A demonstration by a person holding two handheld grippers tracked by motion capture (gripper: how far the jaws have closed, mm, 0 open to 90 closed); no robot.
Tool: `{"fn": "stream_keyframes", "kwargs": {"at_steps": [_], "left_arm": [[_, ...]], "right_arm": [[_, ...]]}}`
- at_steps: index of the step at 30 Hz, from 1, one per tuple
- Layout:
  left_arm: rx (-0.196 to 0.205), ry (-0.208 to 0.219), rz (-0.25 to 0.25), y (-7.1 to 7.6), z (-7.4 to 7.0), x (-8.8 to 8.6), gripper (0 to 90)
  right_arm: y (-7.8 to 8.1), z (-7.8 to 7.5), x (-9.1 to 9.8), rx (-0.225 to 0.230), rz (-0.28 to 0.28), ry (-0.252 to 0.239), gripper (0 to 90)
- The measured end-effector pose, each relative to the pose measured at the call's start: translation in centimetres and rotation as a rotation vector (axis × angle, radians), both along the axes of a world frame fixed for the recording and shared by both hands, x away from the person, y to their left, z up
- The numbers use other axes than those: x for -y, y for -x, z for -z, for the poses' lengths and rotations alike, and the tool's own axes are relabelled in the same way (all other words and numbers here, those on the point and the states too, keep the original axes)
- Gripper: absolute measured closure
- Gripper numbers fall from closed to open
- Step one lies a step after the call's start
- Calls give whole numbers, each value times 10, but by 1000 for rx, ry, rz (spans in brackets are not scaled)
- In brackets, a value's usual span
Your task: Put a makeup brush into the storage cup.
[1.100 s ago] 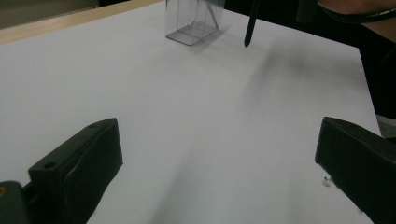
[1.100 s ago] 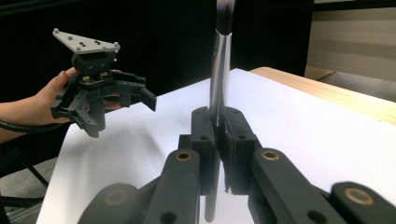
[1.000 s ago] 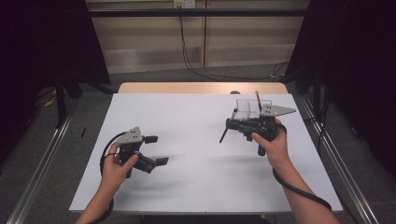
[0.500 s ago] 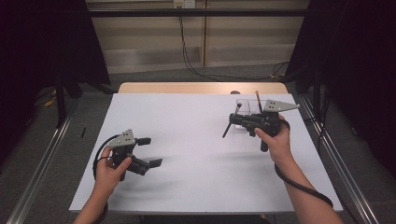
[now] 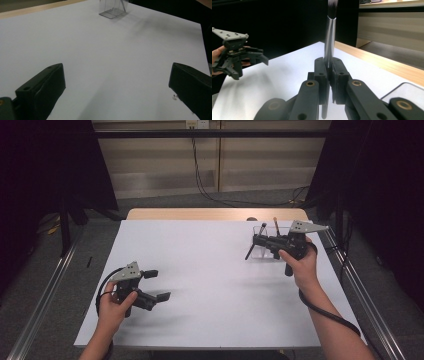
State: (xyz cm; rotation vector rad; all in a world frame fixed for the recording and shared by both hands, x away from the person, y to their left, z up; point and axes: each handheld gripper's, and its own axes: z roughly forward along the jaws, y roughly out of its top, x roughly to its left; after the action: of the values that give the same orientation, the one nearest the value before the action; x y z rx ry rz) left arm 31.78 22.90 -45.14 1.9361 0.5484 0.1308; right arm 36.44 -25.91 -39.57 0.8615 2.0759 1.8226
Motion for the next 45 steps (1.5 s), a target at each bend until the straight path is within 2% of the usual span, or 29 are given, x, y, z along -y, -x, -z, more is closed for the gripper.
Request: {"fn": "stream_keyframes", "kwargs": {"at_steps": [14,30,45], "left_arm": [[9,5,-6,2,0,-2,7],[19,-8,-5,4,-1,-3,6],[20,-14,-6,4,0,-3,6]], "right_arm": [[-17,-22,11,22,66,27,846],[-32,-29,30,25,169,44,845],[-34,-36,44,41,221,70,846]]}}
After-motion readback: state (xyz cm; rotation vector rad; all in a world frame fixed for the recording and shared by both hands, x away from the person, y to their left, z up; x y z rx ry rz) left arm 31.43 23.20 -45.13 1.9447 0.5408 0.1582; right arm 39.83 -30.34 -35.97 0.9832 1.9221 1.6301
